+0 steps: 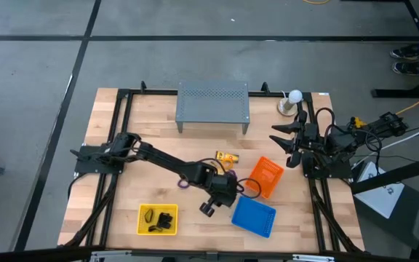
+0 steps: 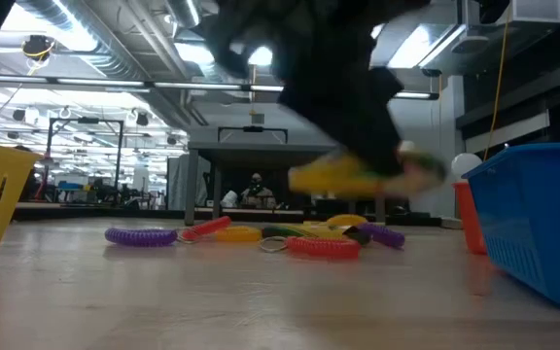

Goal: Pick & Place Office Desk Supplies
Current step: Put the crayon into the blue basket

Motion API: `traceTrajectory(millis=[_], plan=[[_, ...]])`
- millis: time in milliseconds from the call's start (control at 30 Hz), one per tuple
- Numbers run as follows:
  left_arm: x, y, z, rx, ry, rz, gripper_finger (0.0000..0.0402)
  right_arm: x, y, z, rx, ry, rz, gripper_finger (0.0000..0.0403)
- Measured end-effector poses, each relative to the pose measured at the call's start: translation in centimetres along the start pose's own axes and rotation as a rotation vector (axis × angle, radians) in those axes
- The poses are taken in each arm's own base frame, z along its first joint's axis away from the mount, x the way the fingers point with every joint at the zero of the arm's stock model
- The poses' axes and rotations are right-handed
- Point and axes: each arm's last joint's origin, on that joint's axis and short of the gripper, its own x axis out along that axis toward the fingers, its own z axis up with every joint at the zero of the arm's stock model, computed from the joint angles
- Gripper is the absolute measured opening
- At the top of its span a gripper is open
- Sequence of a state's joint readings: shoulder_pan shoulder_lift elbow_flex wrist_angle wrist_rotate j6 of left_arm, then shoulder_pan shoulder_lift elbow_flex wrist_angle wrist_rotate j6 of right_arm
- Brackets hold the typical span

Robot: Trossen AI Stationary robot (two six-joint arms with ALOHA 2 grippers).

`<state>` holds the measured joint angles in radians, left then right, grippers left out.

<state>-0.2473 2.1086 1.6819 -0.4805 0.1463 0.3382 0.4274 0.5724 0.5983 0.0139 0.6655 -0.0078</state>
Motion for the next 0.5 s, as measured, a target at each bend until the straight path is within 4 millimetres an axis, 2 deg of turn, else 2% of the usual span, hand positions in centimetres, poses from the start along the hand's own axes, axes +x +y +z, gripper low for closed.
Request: traceTrajectory(millis=[267, 500], plan=[[-2.1, 1.6, 3.0, 0.029, -0.154, 0.03, 0.0056, 0.0, 0.0, -0.1, -0.004, 0.006, 0.002, 0.0165], [-0.2, 2.0, 3.3, -0.028, -0.241, 0.026, 0.0055, 0.0, 0.0, -0.1, -0.003, 0.006, 0.003, 0.0165]])
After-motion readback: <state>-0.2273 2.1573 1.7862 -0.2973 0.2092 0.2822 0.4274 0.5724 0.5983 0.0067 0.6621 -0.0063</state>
